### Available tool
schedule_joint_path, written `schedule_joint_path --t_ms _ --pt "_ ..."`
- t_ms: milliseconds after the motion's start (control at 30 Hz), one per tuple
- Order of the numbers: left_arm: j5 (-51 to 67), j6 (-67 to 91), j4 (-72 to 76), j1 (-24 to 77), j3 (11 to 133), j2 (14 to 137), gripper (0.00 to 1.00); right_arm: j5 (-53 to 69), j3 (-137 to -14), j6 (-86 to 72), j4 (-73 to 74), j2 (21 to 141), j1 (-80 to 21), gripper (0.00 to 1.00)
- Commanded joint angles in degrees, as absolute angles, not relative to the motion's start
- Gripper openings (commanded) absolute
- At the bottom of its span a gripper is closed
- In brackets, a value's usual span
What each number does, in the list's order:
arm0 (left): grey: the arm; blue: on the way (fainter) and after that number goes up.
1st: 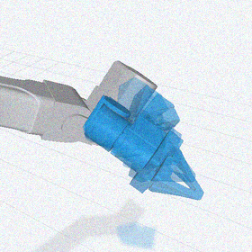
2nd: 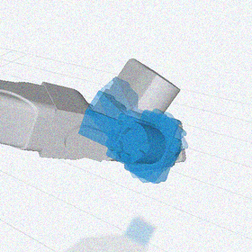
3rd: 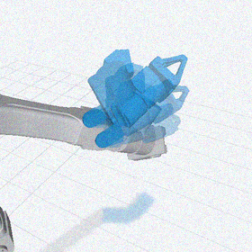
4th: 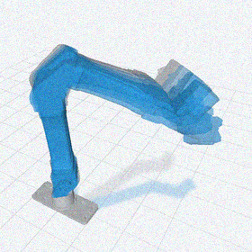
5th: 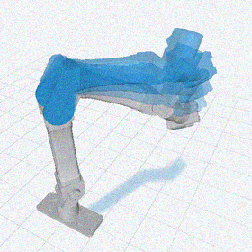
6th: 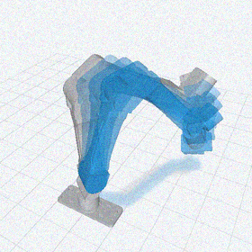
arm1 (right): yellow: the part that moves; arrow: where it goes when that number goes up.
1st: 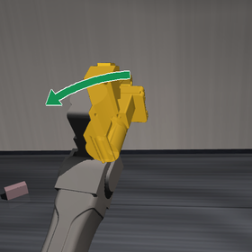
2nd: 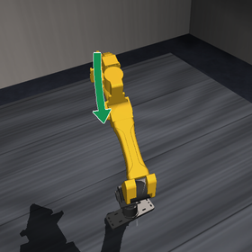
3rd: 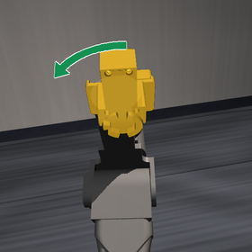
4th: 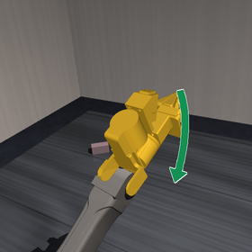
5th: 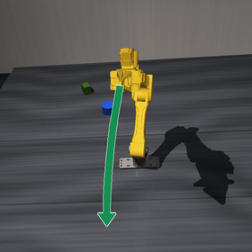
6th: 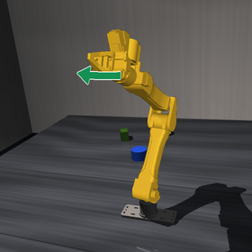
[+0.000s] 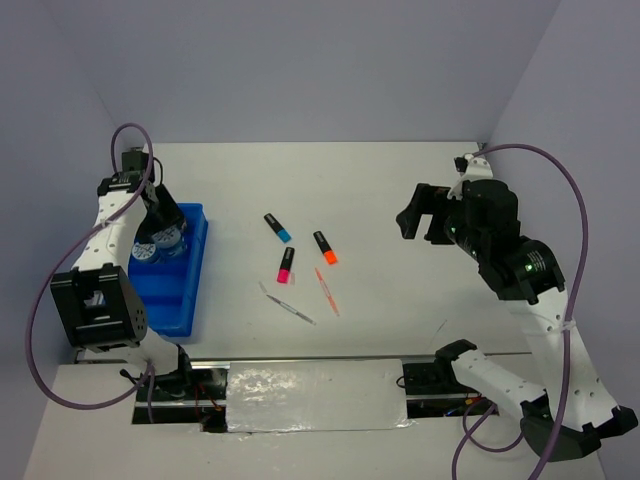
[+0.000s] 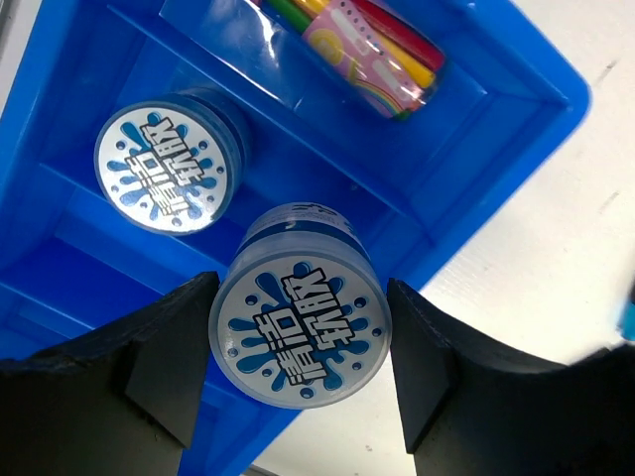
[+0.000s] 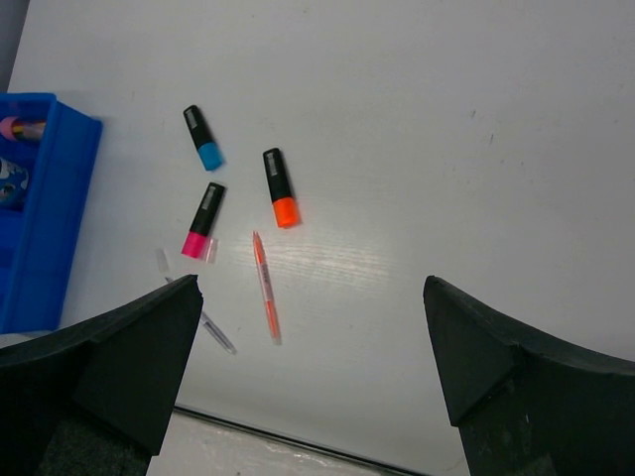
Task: Sort the stationery into containers
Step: Place the stationery in the storage box, then pick up the pen from the center of the board.
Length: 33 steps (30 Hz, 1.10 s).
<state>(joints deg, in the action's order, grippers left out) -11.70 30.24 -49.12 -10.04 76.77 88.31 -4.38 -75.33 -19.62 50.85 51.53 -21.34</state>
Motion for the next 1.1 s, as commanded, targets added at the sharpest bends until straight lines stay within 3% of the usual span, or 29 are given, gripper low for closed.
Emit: schedule_joint_path --t_ms 0,67,367,467,500,533,733,867,967,1067 --pt "-11.34 29.00 -44.74 -10.63 75.86 88.94 0.00 -3.43 -76.55 -18.46 47.55 52.21 -21.44 1.00" --pt "-12.04 29.00 -44.65 -10.72 75.59 89.38 0.03 -2.82 -76.47 -18.54 47.29 52.29 -21.36 1.00" --pt "-13.01 28.65 -41.84 -10.90 73.92 89.03 0.39 -1.41 -75.94 -18.90 46.41 52.82 -21.36 1.00" --pt "-13.36 28.48 -41.84 -10.99 72.60 87.72 0.69 -1.41 -75.94 -18.90 45.88 52.91 -21.36 1.00" --pt "-13.88 28.39 -41.84 -10.90 72.25 86.50 0.90 -1.06 -75.85 -18.90 45.88 53.26 -21.36 1.00" --pt "-13.89 28.39 -41.84 -10.90 71.99 86.05 0.97 -0.88 -75.76 -18.98 45.88 53.35 -21.36 1.00" --pt "-13.98 27.16 -43.76 -10.90 72.15 83.24 0.99 5.88 -73.13 -18.29 44.04 56.15 -22.06 1.00" --pt "-11.62 27.25 -47.62 -10.90 74.61 79.21 0.99 3.97 -73.04 -18.28 48.05 64.67 -30.45 0.99" --pt "-7.75 27.60 -49.56 -9.67 76.46 75.34 0.99 -5.26 -72.25 -21.00 49.05 71.79 -39.97 0.92" --pt "-6.59 27.68 -51.50 -4.94 78.48 72.70 0.99 -5.46 -67.78 -23.99 43.79 75.23 -44.10 0.84"
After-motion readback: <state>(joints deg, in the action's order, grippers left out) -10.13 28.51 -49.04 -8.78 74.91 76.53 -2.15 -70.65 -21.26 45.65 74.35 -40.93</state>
